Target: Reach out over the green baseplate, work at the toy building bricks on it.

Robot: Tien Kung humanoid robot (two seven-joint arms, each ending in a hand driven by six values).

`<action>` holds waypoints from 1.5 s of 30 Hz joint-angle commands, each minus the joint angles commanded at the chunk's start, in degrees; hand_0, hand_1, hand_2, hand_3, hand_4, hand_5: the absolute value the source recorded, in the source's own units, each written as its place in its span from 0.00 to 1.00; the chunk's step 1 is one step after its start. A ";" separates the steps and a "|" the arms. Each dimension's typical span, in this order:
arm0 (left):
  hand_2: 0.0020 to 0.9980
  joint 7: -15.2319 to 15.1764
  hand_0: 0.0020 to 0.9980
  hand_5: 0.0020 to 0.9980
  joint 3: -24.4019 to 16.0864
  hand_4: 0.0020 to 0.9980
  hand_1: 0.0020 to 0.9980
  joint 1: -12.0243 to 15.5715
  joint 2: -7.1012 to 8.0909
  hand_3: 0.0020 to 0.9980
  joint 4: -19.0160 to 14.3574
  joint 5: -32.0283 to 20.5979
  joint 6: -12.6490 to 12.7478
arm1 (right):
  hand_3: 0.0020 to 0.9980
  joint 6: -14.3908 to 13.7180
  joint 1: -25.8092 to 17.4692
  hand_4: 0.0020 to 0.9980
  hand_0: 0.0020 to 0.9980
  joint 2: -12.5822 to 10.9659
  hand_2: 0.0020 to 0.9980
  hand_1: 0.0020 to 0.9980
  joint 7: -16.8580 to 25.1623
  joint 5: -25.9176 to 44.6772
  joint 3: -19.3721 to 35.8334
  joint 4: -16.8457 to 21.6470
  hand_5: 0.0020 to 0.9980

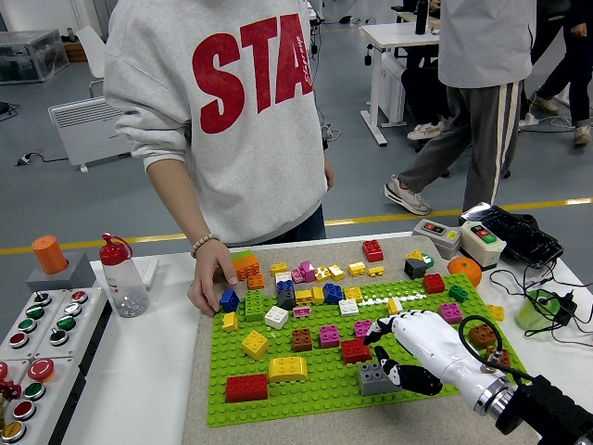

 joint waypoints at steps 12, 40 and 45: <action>0.67 0.03 0.65 1.00 -0.07 0.29 0.69 0.42 -0.02 0.58 0.00 0.28 -0.07 | 0.77 2.01 -3.24 0.44 0.71 -2.05 0.75 0.73 -6.24 -3.08 7.25 -1.59 0.18; 0.67 -0.23 0.65 1.00 0.22 0.28 0.69 -0.45 0.17 0.57 0.00 -0.34 0.01 | 0.80 9.63 -16.64 0.67 0.77 -7.22 0.79 0.76 -8.49 -2.81 21.21 1.08 0.36; 0.67 -0.23 0.65 1.00 0.32 0.29 0.69 -0.56 0.13 0.57 0.00 -0.36 0.00 | 0.81 10.54 -16.75 0.67 0.78 -7.14 0.80 0.77 -9.07 -2.81 20.65 -0.09 0.36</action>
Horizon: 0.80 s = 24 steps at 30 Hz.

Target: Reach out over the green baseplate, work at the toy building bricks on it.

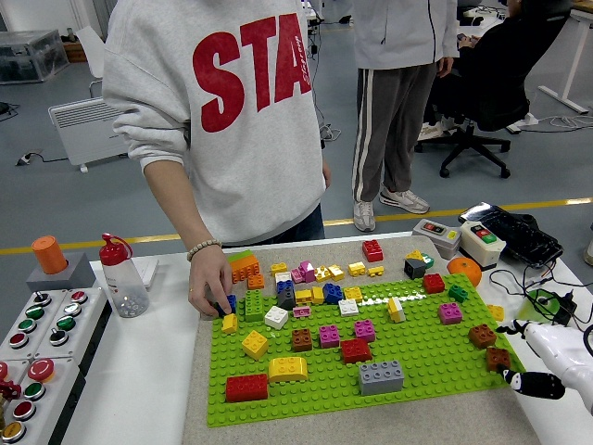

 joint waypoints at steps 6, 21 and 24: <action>0.67 -0.02 0.65 1.00 0.15 0.29 0.69 -0.15 -0.01 0.57 0.00 -0.04 -0.04 | 0.80 0.09 0.92 0.68 0.77 0.29 0.79 0.77 -0.22 -0.28 -1.01 -1.85 0.36; 0.67 0.02 0.65 1.00 0.35 0.29 0.69 -0.38 -0.02 0.57 0.00 -0.14 -0.13 | 0.80 0.74 4.93 0.68 0.76 1.54 0.79 0.77 -0.46 0.18 -3.69 -7.16 0.37; 0.67 0.04 0.65 1.00 0.36 0.29 0.69 -0.37 -0.03 0.57 0.00 -0.16 -0.14 | 0.80 0.73 5.70 0.68 0.76 1.83 0.79 0.77 -0.40 0.27 -4.24 -8.16 0.37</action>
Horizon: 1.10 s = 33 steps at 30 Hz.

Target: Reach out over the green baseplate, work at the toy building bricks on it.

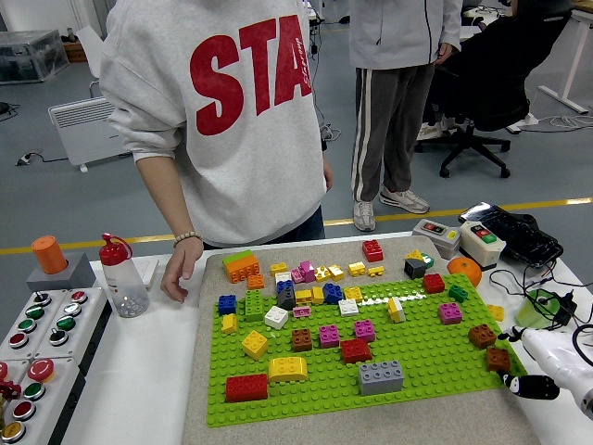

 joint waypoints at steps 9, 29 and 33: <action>0.67 0.02 0.65 1.00 0.05 0.29 0.69 0.12 -0.10 0.57 0.00 -0.07 -0.15 | 0.79 -0.20 1.27 0.67 0.76 0.53 0.78 0.76 0.08 0.22 -1.05 -1.84 0.37; 0.67 0.08 0.65 1.00 0.09 0.29 0.69 0.71 -0.27 0.57 0.00 0.30 -0.35 | 0.61 -2.19 1.62 0.59 0.68 0.83 0.70 0.70 0.50 0.19 -2.63 -2.83 0.34; 0.67 0.05 0.65 1.00 0.15 0.29 0.69 0.68 -0.28 0.57 0.00 0.20 -0.36 | 0.61 -2.91 1.74 0.59 0.68 0.97 0.70 0.70 0.68 0.13 -2.81 -3.15 0.34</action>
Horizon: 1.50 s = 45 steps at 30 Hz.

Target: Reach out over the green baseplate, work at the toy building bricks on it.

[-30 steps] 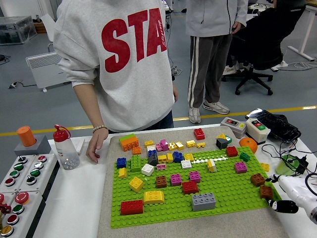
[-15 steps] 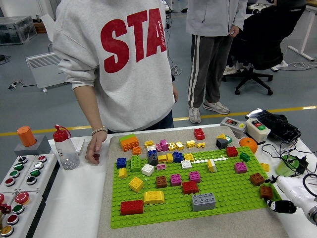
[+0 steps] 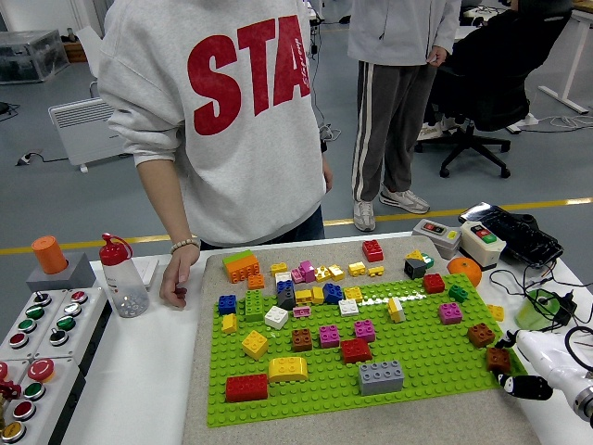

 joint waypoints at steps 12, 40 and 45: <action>0.67 -0.06 0.65 1.00 0.16 0.28 0.69 -0.33 0.04 0.57 0.00 -0.32 -0.03 | 0.56 -1.06 0.19 0.47 0.66 0.10 0.68 0.69 0.71 0.79 -0.41 -0.58 0.29; 0.67 -0.07 0.65 1.00 0.22 0.28 0.68 -0.81 0.23 0.57 0.00 -0.64 -0.20 | 0.57 -1.15 5.93 0.42 0.66 -0.51 0.69 0.69 -0.55 0.64 -8.44 17.14 0.26; 0.67 -0.02 0.65 1.00 0.21 0.28 0.68 -0.86 0.25 0.57 0.00 -0.64 -0.25 | 0.57 -0.63 9.55 0.42 0.67 0.48 0.69 0.70 -0.83 0.73 -13.10 16.33 0.26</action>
